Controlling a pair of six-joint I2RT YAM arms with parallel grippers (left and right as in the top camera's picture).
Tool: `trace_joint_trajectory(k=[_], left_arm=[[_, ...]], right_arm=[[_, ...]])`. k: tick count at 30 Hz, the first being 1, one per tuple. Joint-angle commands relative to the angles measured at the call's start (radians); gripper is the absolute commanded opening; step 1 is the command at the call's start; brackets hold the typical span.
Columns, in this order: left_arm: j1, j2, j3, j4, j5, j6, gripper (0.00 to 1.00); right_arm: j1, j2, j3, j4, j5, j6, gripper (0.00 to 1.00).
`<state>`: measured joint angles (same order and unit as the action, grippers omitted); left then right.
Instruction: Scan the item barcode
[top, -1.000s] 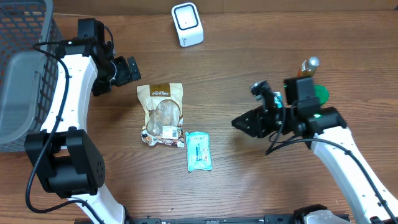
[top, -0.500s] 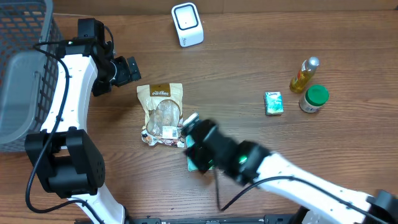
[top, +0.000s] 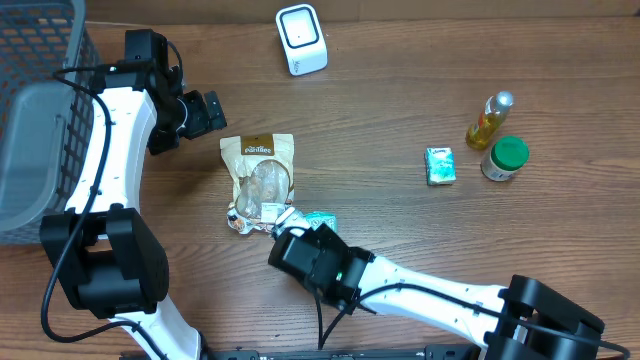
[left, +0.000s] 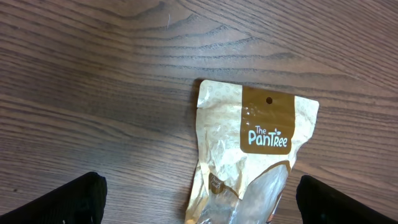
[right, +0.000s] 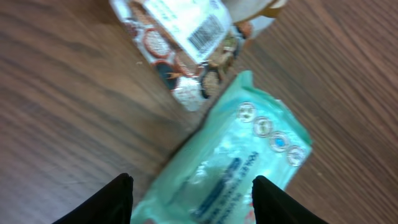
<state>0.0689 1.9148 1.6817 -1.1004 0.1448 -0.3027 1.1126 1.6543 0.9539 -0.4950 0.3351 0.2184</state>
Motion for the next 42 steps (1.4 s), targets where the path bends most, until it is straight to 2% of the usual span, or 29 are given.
trace_joint_trajectory(k=[1,5,9,16,24,28,30,35,36,39,40,42], left_arm=[[-0.003,-0.013,0.010,-0.002,0.001,0.022,1.00],[-0.003,-0.013,0.010,-0.002,0.001,0.022,1.00],[-0.003,-0.013,0.010,-0.002,0.001,0.022,1.00],[-0.003,-0.013,0.010,-0.002,0.001,0.022,0.99],[-0.003,-0.013,0.010,-0.002,0.001,0.022,1.00],[-0.003,-0.013,0.010,-0.002,0.001,0.022,1.00],[-0.003,-0.013,0.010,-0.002,0.001,0.022,1.00],[-0.003,-0.013,0.010,-0.002,0.001,0.022,1.00],[-0.003,-0.013,0.010,-0.002,0.001,0.022,1.00],[-0.003,-0.013,0.010,-0.002,0.001,0.022,1.00],[-0.003,-0.013,0.010,-0.002,0.001,0.022,1.00],[-0.003,-0.013,0.010,-0.002,0.001,0.022,1.00]], right_arm=[[-0.060,-0.009,0.036,-0.017,-0.080,-0.003,0.60],[-0.109,-0.009,0.060,-0.055,-0.212,-0.067,0.61],[-0.135,-0.009,0.095,-0.183,-0.233,-0.067,0.64],[-0.174,-0.007,0.095,-0.252,-0.356,-0.061,0.66],[-0.297,-0.007,0.095,-0.252,-0.465,0.018,0.63],[-0.323,-0.007,0.095,-0.178,-0.658,0.018,0.64],[-0.320,-0.007,0.095,-0.155,-0.712,0.024,0.61],[-0.313,-0.007,0.095,-0.188,-0.473,0.325,0.61],[-0.312,-0.007,0.095,-0.190,-0.439,0.370,0.64],[-0.304,-0.007,0.095,-0.146,-0.438,0.385,0.84],[-0.302,-0.007,0.095,-0.125,-0.452,0.385,0.99],[-0.299,-0.005,0.094,-0.091,-0.505,0.388,1.00]])
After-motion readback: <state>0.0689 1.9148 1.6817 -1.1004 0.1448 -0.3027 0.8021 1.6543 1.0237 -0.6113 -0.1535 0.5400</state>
